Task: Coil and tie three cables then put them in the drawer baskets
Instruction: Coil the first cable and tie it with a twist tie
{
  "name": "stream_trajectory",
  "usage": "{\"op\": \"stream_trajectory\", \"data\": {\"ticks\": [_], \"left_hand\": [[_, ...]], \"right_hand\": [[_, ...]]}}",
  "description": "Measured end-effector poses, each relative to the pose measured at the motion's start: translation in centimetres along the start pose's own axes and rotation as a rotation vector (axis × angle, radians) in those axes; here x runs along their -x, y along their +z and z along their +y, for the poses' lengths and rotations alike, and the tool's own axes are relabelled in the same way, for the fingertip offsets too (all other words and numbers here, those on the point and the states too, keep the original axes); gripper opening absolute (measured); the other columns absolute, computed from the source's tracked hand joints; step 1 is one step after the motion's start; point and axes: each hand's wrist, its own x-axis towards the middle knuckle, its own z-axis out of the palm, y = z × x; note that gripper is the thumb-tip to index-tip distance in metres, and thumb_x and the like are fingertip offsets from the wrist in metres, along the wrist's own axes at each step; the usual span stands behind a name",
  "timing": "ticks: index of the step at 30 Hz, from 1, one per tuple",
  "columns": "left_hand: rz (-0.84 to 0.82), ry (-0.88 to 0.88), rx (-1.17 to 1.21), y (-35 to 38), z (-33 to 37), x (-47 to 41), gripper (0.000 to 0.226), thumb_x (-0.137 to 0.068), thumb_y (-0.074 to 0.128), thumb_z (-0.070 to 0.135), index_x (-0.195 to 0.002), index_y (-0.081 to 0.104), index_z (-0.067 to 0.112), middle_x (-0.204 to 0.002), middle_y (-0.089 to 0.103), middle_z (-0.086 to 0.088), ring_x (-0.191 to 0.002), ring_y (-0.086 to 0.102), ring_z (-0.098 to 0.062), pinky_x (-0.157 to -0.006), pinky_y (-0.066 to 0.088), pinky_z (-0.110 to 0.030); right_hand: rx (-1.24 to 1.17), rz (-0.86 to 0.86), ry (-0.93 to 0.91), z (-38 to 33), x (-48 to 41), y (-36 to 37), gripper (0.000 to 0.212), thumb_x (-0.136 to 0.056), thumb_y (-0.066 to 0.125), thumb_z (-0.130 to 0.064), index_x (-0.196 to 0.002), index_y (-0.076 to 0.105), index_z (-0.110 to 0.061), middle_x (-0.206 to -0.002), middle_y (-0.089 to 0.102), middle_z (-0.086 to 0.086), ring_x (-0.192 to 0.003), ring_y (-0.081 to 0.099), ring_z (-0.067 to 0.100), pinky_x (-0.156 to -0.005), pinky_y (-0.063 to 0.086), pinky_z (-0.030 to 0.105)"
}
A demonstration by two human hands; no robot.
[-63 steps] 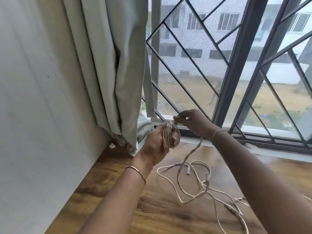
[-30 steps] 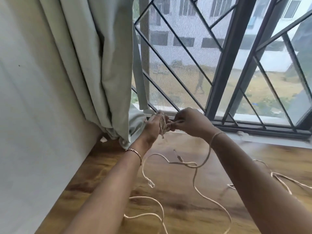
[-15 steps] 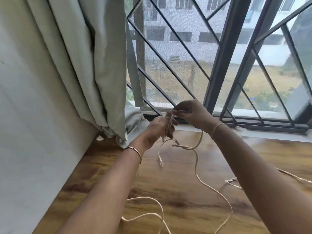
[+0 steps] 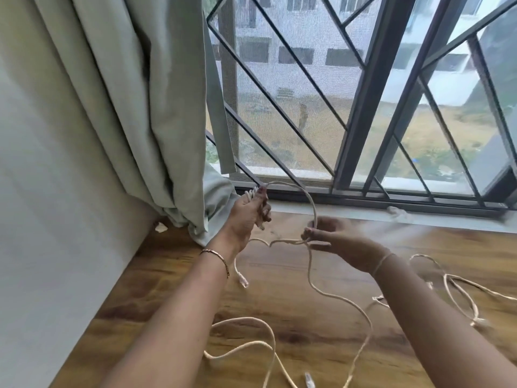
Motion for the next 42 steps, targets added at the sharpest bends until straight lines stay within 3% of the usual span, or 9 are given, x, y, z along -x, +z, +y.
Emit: {"op": "stream_trajectory", "data": {"ticks": [5, 8, 11, 15, 25, 31, 36, 42], "left_hand": [[-0.003, 0.002, 0.023, 1.0, -0.1, 0.2, 0.027, -0.099, 0.048, 0.027, -0.075, 0.050, 0.014, -0.056, 0.046, 0.003, -0.050, 0.044, -0.008, -0.054, 0.041, -0.021], [-0.016, -0.014, 0.073, 1.4, 0.0, 0.1, 0.028, -0.099, 0.046, 0.024, -0.075, 0.050, 0.013, -0.058, 0.039, 0.000, -0.052, 0.041, -0.009, -0.051, 0.041, -0.018], [-0.024, -0.023, 0.111, 1.6, 0.2, 0.1, 0.028, -0.100, 0.045, 0.023, -0.075, 0.050, 0.013, -0.056, 0.039, 0.002, -0.052, 0.040, -0.008, -0.051, 0.040, -0.018], [0.000, -0.018, 0.177, 1.3, 0.4, -0.1, 0.025, -0.100, 0.046, 0.023, -0.077, 0.052, 0.014, -0.055, 0.045, 0.005, -0.048, 0.044, -0.007, -0.052, 0.038, -0.019], [-0.069, -0.015, 0.189, 0.7, 0.6, 0.4, 0.029, -0.099, 0.050, 0.025, -0.071, 0.052, 0.017, -0.056, 0.037, 0.003, -0.048, 0.036, -0.010, -0.048, 0.032, -0.019], [-0.129, -0.044, 0.094, 0.3, 0.6, 1.5, 0.032, -0.098, 0.051, 0.025, -0.069, 0.063, 0.020, -0.058, 0.032, 0.001, -0.050, 0.031, -0.011, -0.049, 0.027, -0.020], [-0.085, -0.047, 0.074, 0.5, 0.3, 2.2, 0.025, -0.099, 0.046, 0.025, -0.079, 0.057, 0.017, -0.058, 0.035, 0.001, -0.050, 0.035, -0.011, -0.048, 0.031, -0.018], [-0.038, -0.065, 0.033, 0.8, -0.3, 2.9, 0.029, -0.099, 0.049, 0.028, -0.073, 0.048, 0.015, -0.055, 0.039, 0.001, -0.047, 0.040, -0.010, -0.048, 0.037, -0.019]], "right_hand": [[0.017, 0.017, -0.026, 1.9, 0.3, 0.3, 0.027, -0.071, 0.074, 0.001, -0.091, 0.058, -0.008, -0.100, 0.068, 0.014, -0.091, 0.063, 0.020, -0.076, 0.053, 0.030], [0.107, 0.003, -0.001, 2.1, 0.2, 0.4, 0.021, -0.082, 0.065, 0.009, -0.090, 0.056, -0.009, -0.098, 0.070, 0.011, -0.077, 0.061, 0.013, -0.060, 0.048, 0.019], [0.154, 0.009, 0.007, 2.2, 0.1, 0.7, 0.016, -0.088, 0.061, 0.003, -0.093, 0.053, -0.010, -0.090, 0.071, 0.010, -0.067, 0.059, 0.005, -0.051, 0.038, 0.014], [0.189, 0.134, -0.028, 2.6, -0.3, 0.9, 0.010, -0.092, 0.058, -0.006, -0.101, 0.056, -0.003, -0.080, 0.069, 0.011, -0.054, 0.044, 0.010, -0.047, 0.033, 0.018], [0.324, 0.546, 0.027, 4.7, -1.4, 0.8, 0.010, -0.093, 0.056, -0.010, -0.089, 0.062, -0.004, -0.061, 0.064, 0.010, -0.042, 0.042, 0.014, -0.037, 0.034, 0.018], [0.452, 0.703, 0.053, 5.8, -1.7, -0.2, 0.011, -0.091, 0.057, -0.020, -0.083, 0.063, -0.015, -0.058, 0.069, -0.002, -0.045, 0.053, 0.015, -0.055, 0.047, 0.030], [0.471, 0.664, 0.091, 6.0, -1.6, 0.0, 0.010, -0.092, 0.056, -0.020, -0.089, 0.061, -0.013, -0.067, 0.072, -0.001, -0.050, 0.059, 0.018, -0.064, 0.055, 0.036], [0.582, 0.588, 0.130, 6.7, -0.9, -0.2, 0.010, -0.089, 0.061, -0.025, -0.090, 0.064, -0.015, -0.084, 0.071, 0.005, -0.061, 0.067, 0.023, -0.072, 0.054, 0.035]]}}
